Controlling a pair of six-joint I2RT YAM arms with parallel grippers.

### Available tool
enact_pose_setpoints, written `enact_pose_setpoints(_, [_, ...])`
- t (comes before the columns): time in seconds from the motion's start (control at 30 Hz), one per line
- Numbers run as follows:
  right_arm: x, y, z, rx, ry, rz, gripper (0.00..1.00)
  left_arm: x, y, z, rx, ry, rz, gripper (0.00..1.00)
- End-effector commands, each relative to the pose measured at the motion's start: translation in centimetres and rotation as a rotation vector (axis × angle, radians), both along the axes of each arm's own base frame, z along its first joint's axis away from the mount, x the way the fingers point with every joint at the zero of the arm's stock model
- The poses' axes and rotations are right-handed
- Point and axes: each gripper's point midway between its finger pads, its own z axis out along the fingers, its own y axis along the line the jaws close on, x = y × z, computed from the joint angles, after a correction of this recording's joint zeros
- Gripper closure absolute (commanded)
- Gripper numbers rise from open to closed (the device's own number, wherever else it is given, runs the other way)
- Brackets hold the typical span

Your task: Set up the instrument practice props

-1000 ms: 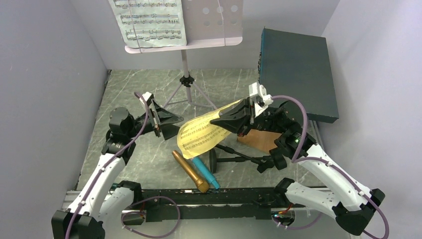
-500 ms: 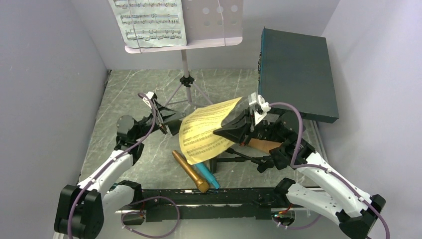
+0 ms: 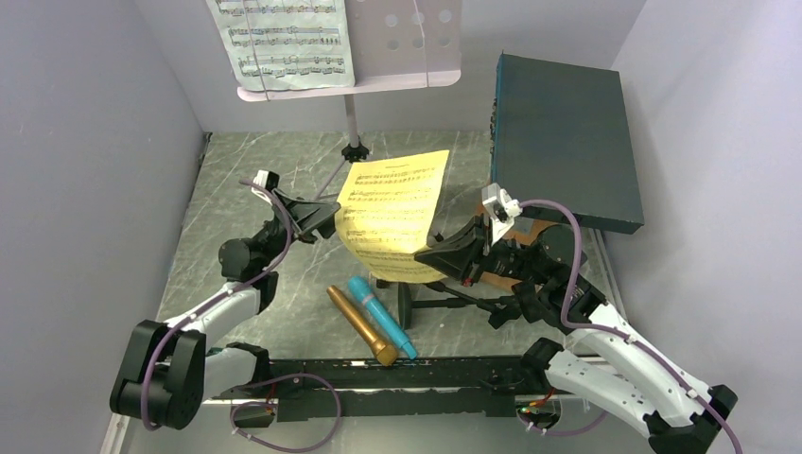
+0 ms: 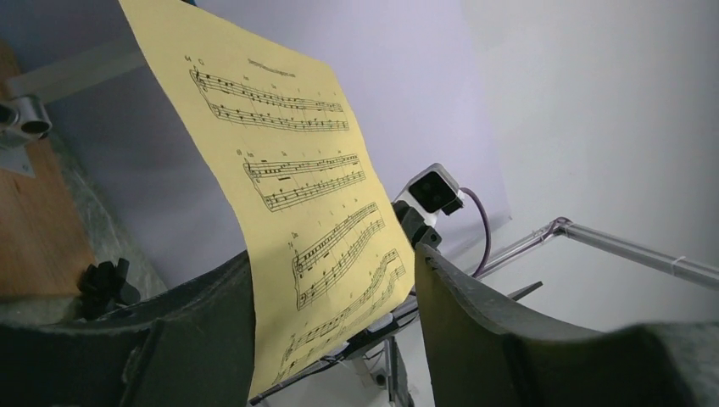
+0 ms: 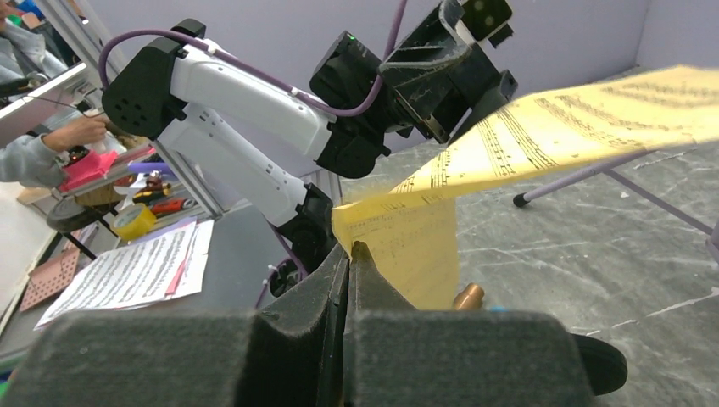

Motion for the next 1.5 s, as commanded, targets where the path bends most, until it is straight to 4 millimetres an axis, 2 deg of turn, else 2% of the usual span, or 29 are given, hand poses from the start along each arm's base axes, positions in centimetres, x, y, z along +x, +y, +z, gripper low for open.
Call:
enact_pose_setpoints(0.0, [0.1, -0.4, 0.3, 0.015, 0.027, -0.021, 1.00, -2.5, 1.3, 4.2, -0.094, -0.221, 0.049, 0.37])
enact_pose_setpoints(0.2, [0.1, -0.5, -0.7, -0.011, 0.042, -0.020, 1.00, -4.2, 1.2, 6.2, -0.045, -0.334, 0.060, 0.48])
enact_pose_setpoints(0.4, [-0.3, -0.5, -1.1, -0.017, 0.035, -0.002, 1.00, -5.0, 0.3, 6.9, 0.086, -0.416, 0.061, 0.64])
enact_pose_setpoints(0.47, [-0.3, -0.6, -0.9, -0.018, 0.029, -0.008, 1.00, -5.2, 0.2, 7.0, 0.125, -0.441, 0.060, 0.66])
enact_pose_setpoints(0.5, [-0.4, -0.7, -0.8, -0.018, 0.024, -0.007, 1.00, -5.3, 0.0, 7.0, 0.147, -0.455, 0.060, 0.66])
enact_pose_setpoints(0.73, [-0.9, -1.6, 0.2, -0.012, -0.023, -0.033, 1.00, -5.8, -0.3, 6.8, 0.260, -0.489, 0.060, 0.42])
enact_pose_setpoints(0.9, [-1.2, -2.0, 1.2, -0.007, -0.057, -0.037, 1.00, -5.9, -0.6, 6.0, 0.328, -0.493, 0.028, 0.34])
enact_pose_setpoints(0.97, [-1.1, -2.0, 1.5, -0.009, -0.058, -0.044, 1.00, -5.9, -0.7, 6.0, 0.342, -0.492, 0.028, 0.33])
enact_pose_setpoints(1.1, [-0.9, -2.0, 1.7, 0.001, -0.057, -0.047, 1.00, -6.3, -0.7, 6.6, 0.318, -0.513, 0.016, 0.45])
enact_pose_setpoints(1.17, [-0.4, -2.0, 1.7, 0.006, -0.054, -0.072, 1.00, -6.3, -0.6, 6.9, 0.300, -0.524, 0.017, 0.55])
enact_pose_setpoints(1.33, [1.1, -1.9, 1.4, -0.027, -0.029, -0.135, 1.00, -7.0, -0.4, 9.2, 0.250, -0.620, 0.034, 0.86])
enact_pose_setpoints(1.37, [1.5, -2.0, 1.1, -0.046, -0.017, -0.158, 0.95, -7.1, -0.4, 9.7, 0.251, -0.645, 0.036, 0.92])
enact_pose_setpoints(1.4, [1.8, -2.1, 1.1, -0.056, -0.013, -0.175, 0.85, -7.3, -0.5, 10.4, 0.257, -0.672, 0.039, 0.97])
enact_pose_setpoints(1.47, [1.7, -2.2, 1.8, -0.049, -0.023, -0.173, 0.70, -7.6, -0.5, 11.6, 0.283, -0.734, 0.044, 1.00])
